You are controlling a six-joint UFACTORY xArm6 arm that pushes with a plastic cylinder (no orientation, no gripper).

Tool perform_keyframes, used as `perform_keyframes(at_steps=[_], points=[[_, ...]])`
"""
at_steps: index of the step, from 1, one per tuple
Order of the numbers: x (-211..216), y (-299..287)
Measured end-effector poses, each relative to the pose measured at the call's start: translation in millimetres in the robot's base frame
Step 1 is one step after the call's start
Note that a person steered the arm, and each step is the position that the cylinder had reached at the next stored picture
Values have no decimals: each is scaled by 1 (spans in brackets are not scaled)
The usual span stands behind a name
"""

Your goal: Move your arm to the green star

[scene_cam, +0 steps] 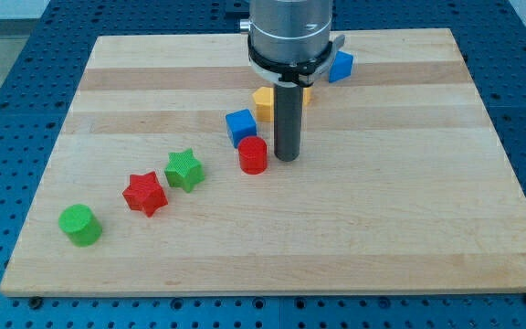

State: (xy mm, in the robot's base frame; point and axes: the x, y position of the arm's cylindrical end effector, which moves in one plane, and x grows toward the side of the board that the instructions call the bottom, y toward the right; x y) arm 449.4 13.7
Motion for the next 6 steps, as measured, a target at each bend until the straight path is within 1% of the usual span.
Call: perform_keyframes(at_steps=[2,5,6], points=[[22,-4],[22,-42],[21,-44]])
